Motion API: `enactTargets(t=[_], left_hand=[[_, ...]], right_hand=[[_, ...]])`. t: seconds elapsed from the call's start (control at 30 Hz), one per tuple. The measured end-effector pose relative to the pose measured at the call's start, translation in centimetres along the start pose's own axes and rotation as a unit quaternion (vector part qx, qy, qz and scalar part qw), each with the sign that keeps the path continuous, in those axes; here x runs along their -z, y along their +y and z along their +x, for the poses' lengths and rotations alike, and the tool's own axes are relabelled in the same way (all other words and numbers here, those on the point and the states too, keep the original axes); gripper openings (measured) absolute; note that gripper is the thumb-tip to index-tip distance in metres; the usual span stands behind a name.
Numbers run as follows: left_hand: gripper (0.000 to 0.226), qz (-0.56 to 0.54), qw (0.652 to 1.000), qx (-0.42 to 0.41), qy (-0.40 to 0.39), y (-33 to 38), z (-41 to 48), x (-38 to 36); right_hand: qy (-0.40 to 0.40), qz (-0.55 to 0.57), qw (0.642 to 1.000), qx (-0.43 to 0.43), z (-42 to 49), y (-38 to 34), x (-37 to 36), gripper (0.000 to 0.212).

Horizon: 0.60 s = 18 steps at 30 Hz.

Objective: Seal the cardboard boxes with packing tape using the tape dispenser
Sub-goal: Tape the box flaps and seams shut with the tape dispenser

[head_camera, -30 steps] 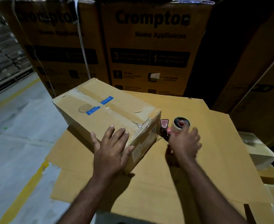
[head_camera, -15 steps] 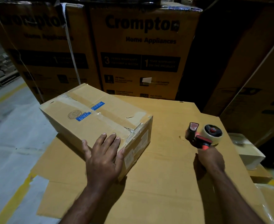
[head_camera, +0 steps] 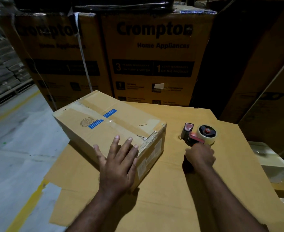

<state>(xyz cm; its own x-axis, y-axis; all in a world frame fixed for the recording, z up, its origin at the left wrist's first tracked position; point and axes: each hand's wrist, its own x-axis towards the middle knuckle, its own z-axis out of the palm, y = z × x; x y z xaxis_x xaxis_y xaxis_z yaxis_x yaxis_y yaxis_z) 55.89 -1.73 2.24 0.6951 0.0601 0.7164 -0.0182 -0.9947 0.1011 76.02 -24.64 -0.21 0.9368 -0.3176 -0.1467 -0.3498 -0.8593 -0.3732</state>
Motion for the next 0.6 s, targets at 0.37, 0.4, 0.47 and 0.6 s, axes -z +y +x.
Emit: enactTargets(t=[0.37,0.4,0.47,0.6], left_hand=[[0.045,-0.077,0.995,0.041,0.050,0.2,-0.3,-1.4],[0.044,-0.078,0.995,0.034,0.053,0.2,-0.1,-1.5],[0.043,-0.069,0.996,0.008,0.060,0.1,0.1,-1.6],[0.042,-0.043,0.997,-0.030,0.059,-0.2,0.2,-1.5]], right_hand=[[-0.001,0.119,0.811,0.572,-13.2,-9.5,0.6,0.058],[0.012,0.090,0.818,0.568,-12.4,-9.7,0.5,0.062],[0.022,0.061,0.831,0.552,-10.6,-9.6,0.8,0.067],[-0.003,0.069,0.856,0.513,-8.3,-9.8,1.2,0.069]])
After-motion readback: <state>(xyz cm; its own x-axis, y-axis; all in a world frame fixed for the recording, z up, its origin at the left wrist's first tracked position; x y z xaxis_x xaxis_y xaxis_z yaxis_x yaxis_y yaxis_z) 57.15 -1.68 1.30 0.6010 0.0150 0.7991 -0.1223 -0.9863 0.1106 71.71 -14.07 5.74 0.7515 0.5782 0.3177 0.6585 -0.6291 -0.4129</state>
